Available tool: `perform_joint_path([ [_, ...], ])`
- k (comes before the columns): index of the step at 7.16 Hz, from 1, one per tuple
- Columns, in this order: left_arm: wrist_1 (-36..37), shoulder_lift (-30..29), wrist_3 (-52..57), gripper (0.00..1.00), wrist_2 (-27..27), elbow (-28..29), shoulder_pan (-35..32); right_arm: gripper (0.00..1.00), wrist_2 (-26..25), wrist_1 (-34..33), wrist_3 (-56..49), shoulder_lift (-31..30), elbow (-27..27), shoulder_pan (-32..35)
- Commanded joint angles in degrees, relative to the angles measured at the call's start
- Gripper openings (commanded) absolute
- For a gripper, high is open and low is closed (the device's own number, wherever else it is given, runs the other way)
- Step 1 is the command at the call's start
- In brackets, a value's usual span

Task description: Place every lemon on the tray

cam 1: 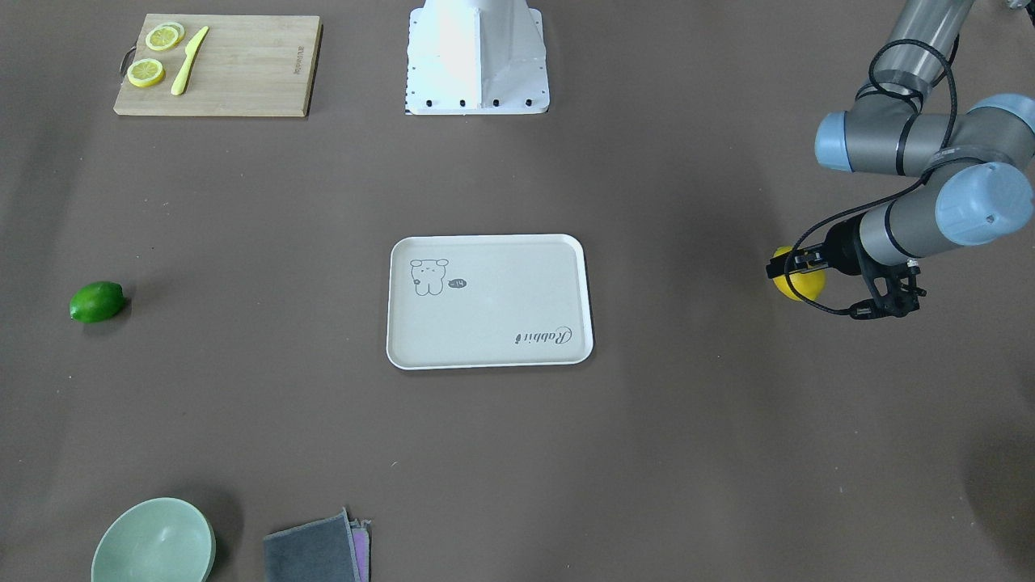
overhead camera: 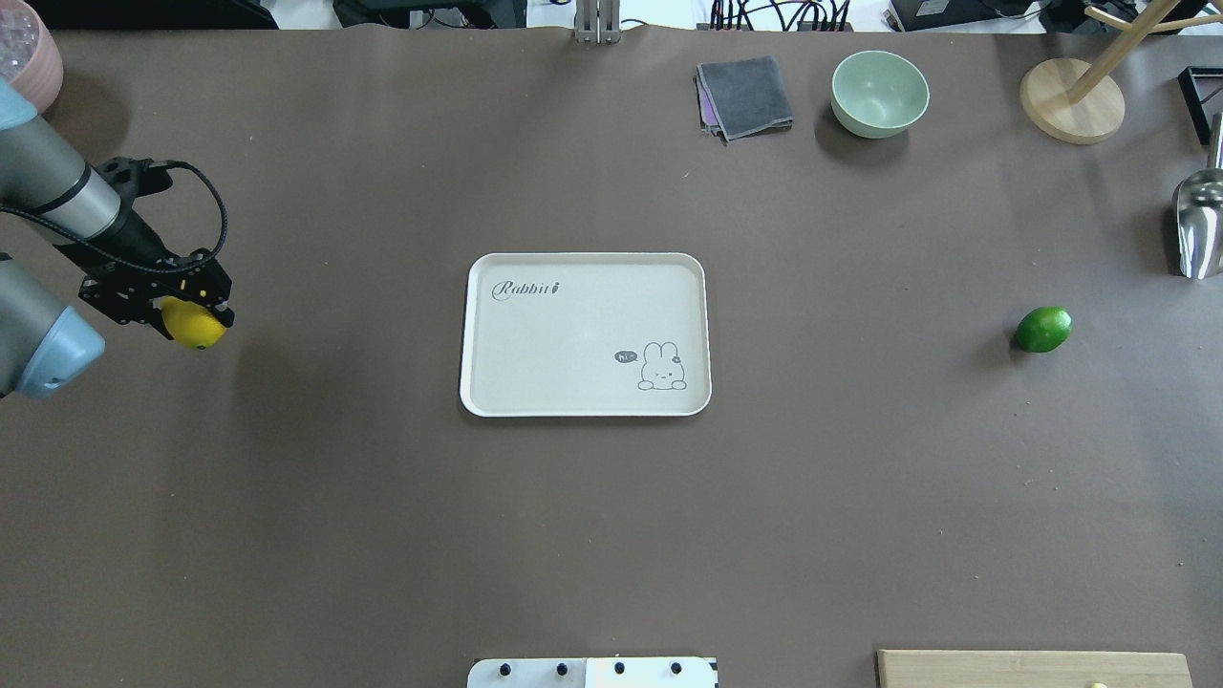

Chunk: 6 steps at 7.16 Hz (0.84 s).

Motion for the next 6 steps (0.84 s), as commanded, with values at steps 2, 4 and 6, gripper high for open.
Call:
perform_joint_path([
  [2,0.0,-10.1,-16.7,0.00,-2.7,-1.4,7.8,1.00,0.1,0.0,0.1,0.1,0.3,0.0],
  [4,-0.3,-16.8,-26.0,0.00,-2.1,-0.6,14.2,1.00,0.1,0.0,0.0,0.1,0.4,0.0],
  [6,-1.6,-23.1,-28.4,0.00,-2.0,5.4,15.4,1.00,0.1,0.0,0.0,0.1,0.4,-0.1],
])
